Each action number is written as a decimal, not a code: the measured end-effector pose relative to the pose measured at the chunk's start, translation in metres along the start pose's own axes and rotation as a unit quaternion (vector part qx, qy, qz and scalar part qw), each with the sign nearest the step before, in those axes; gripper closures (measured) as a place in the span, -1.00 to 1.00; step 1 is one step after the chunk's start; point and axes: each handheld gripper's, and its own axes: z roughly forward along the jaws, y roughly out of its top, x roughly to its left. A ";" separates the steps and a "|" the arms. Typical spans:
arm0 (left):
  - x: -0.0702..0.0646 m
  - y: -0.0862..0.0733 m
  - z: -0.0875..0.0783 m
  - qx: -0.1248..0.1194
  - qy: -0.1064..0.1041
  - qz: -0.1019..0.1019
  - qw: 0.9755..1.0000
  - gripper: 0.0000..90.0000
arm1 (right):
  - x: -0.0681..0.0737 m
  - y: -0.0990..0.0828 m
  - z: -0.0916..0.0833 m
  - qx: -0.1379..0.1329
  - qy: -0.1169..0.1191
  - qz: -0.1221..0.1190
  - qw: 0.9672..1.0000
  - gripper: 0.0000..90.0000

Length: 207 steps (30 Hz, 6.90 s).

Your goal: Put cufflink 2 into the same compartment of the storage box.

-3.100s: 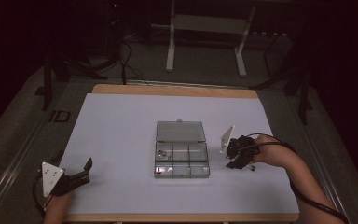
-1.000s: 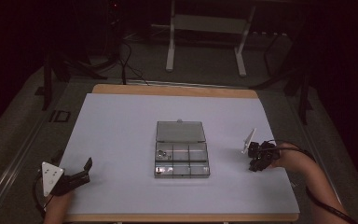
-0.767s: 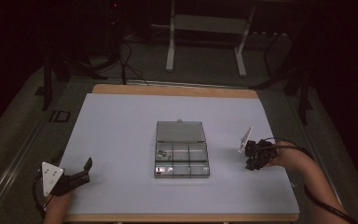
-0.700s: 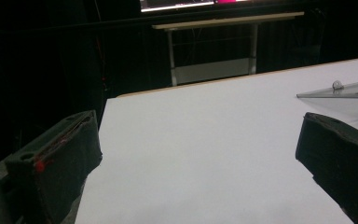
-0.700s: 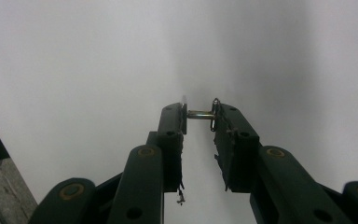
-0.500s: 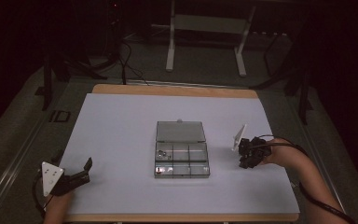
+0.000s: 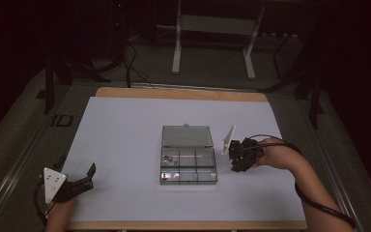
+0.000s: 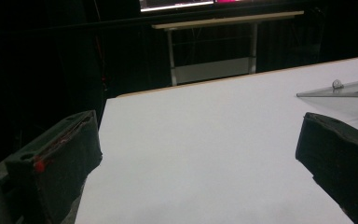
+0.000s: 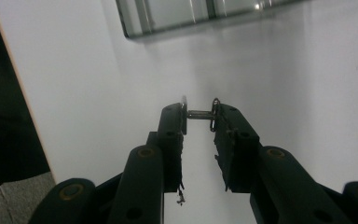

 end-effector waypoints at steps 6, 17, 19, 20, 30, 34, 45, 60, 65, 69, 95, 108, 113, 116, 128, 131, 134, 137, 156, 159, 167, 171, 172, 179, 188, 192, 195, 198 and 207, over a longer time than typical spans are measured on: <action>0.000 0.000 0.000 0.000 0.000 0.000 1.000 -0.98 | 0.007 0.021 -0.005 -0.009 0.004 -0.018 1.000 0.60; 0.000 0.000 0.000 -0.002 0.000 -0.001 1.000 -0.98 | 0.023 0.063 -0.007 -0.013 0.006 -0.060 0.998 0.60; 0.000 0.000 0.000 -0.002 0.000 -0.002 1.000 -0.98 | 0.025 0.070 -0.006 -0.015 0.007 -0.064 0.998 0.60; 0.000 0.000 0.000 -0.002 0.000 -0.002 1.000 -0.98 | 0.027 0.077 -0.005 -0.018 0.007 -0.067 0.998 0.60; 0.000 0.000 0.000 -0.001 0.000 -0.002 1.000 -0.98 | 0.038 0.111 0.000 -0.040 0.011 -0.088 0.995 0.60; 0.001 0.000 0.000 0.000 0.000 -0.003 1.000 -0.98 | 0.041 0.123 0.007 -0.046 0.018 -0.098 0.994 0.60; 0.001 0.000 0.000 0.000 -0.001 -0.002 1.000 -0.98 | 0.046 0.142 0.014 -0.089 0.033 -0.111 0.989 0.60; 0.001 0.000 0.000 0.000 -0.003 -0.001 1.000 -0.98 | 0.036 0.139 0.038 -0.174 0.031 -0.126 0.976 0.60; 0.000 0.000 0.000 0.000 -0.003 0.000 1.000 -0.98 | 0.033 0.137 0.051 -0.170 0.030 -0.122 0.977 0.60; 0.000 0.000 0.000 0.001 -0.004 0.001 1.000 -0.98 | 0.029 0.136 0.064 -0.168 0.033 -0.116 0.978 0.60; 0.000 0.000 0.001 0.002 -0.008 0.005 1.000 -0.98 | 0.030 0.157 0.085 -0.087 0.036 -0.117 0.989 0.53; 0.000 0.000 0.001 0.002 -0.007 0.005 1.000 -0.98 | 0.024 0.141 0.038 -0.174 -0.025 -0.093 0.980 0.51; 0.000 0.000 0.000 0.003 -0.007 0.007 1.000 -0.98 | 0.010 0.128 0.026 -0.222 -0.092 -0.033 0.970 0.52; 0.000 0.000 0.001 0.003 -0.007 0.006 1.000 -0.98 | 0.005 0.124 0.026 -0.223 -0.107 -0.012 0.969 0.52; 0.000 0.000 0.001 0.002 -0.006 0.004 1.000 -0.98 | -0.027 0.085 0.031 -0.234 -0.185 0.118 0.947 0.25; 0.000 0.000 0.000 0.002 -0.006 0.004 1.000 -0.98 | -0.035 0.070 0.033 -0.231 -0.196 0.145 0.942 0.00; 0.000 0.000 0.000 0.001 -0.006 0.003 1.000 -0.98 | -0.039 0.062 0.034 -0.234 -0.198 0.157 0.939 -0.15; 0.000 0.000 0.000 0.001 -0.005 0.004 1.000 -0.98 | -0.046 0.043 0.037 -0.247 -0.208 0.190 0.927 -0.40; 0.000 0.000 0.000 0.001 -0.005 0.006 1.000 -0.98 | -0.065 -0.031 0.057 -0.262 -0.240 0.293 0.888 -0.62; -0.001 0.000 0.000 0.002 -0.004 0.006 1.000 -0.98 | -0.065 -0.044 0.060 -0.269 -0.244 0.305 0.880 -0.62; -0.001 0.000 0.000 0.001 -0.004 0.006 1.000 -0.98 | -0.063 -0.081 0.066 -0.292 -0.261 0.359 0.847 -0.64; -0.001 0.000 0.000 0.001 -0.004 0.006 1.000 -0.98 | -0.060 -0.094 0.070 -0.288 -0.265 0.377 0.840 -0.64; -0.001 0.000 0.000 0.001 -0.004 0.006 1.000 -0.98 | -0.060 -0.094 0.070 -0.288 -0.265 0.377 0.840 -0.64; -0.001 0.000 0.000 0.001 -0.003 0.006 1.000 -0.98 | -0.051 -0.118 0.076 -0.304 -0.263 0.401 0.823 -0.64; -0.001 0.000 0.000 0.001 -0.003 0.006 1.000 -0.98 | -0.039 -0.139 0.079 -0.319 -0.266 0.435 0.799 -0.64; -0.001 0.000 0.000 0.001 -0.003 0.005 1.000 -0.98 | -0.031 -0.150 0.082 -0.328 -0.260 0.448 0.790 -0.64; -0.001 0.000 0.000 0.000 -0.002 0.004 1.000 -0.98 | -0.025 -0.158 0.086 -0.334 -0.263 0.451 0.785 -0.64; -0.001 0.000 0.000 0.001 -0.002 0.005 1.000 -0.98 | -0.020 -0.163 0.089 -0.334 -0.259 0.456 0.783 -0.64; -0.001 0.000 0.000 -0.001 -0.002 0.004 1.000 -0.98 | 0.002 -0.177 0.092 -0.337 -0.259 0.466 0.776 -0.64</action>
